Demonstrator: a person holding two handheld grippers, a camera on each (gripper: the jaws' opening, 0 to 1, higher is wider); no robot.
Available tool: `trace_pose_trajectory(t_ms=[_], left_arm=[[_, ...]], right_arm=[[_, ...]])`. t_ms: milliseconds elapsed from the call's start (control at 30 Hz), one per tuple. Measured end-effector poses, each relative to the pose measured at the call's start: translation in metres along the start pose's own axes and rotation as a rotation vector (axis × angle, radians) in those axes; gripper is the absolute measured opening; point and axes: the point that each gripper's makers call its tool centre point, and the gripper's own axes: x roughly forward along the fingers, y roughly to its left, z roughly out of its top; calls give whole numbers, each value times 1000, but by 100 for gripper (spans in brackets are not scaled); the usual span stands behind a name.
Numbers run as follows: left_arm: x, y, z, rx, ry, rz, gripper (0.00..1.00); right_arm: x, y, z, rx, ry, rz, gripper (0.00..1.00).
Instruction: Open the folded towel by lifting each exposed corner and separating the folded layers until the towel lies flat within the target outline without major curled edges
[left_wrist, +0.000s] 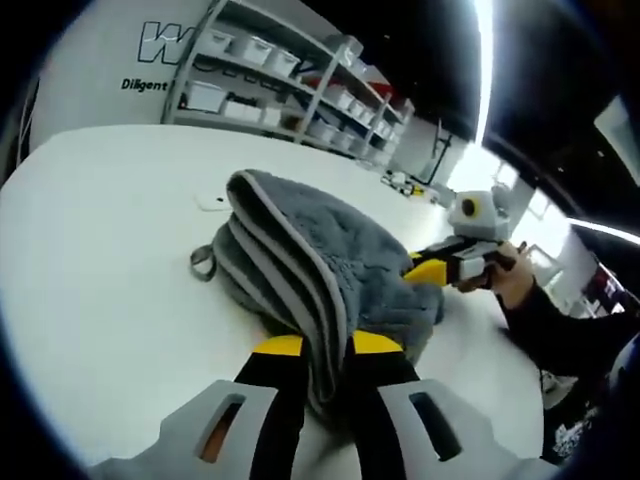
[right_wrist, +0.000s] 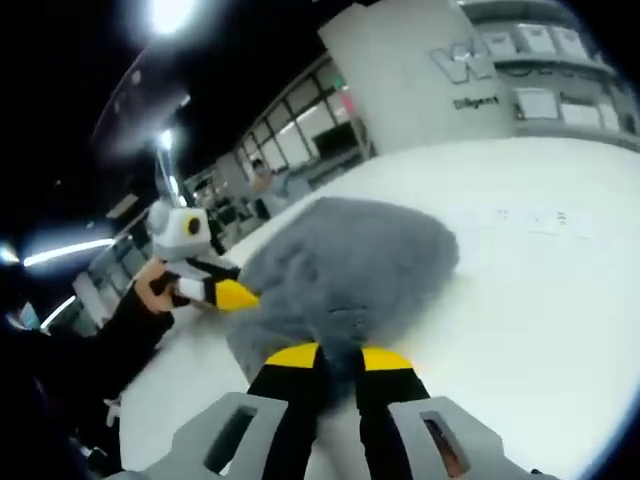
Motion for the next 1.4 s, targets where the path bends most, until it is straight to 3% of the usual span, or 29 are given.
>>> trace_pose_trajectory(t_ms=[100,367,733,1400], left_arm=[[-5,-4,-1,-36,-39,-40,13],[-10,-8,-1,-62,-104,-71,13],[-14,-16,-3,-54,-124,-79,12],[-23,-33,-11,3,-135,-103,11]], right_arm=[[-2,4,-2,-5,1,3,8],[-7,12,-8,-30,0,0,8],[-11,17,-10,-5,-30,11,7],[-21,27,-15,-72,-58,30,6]])
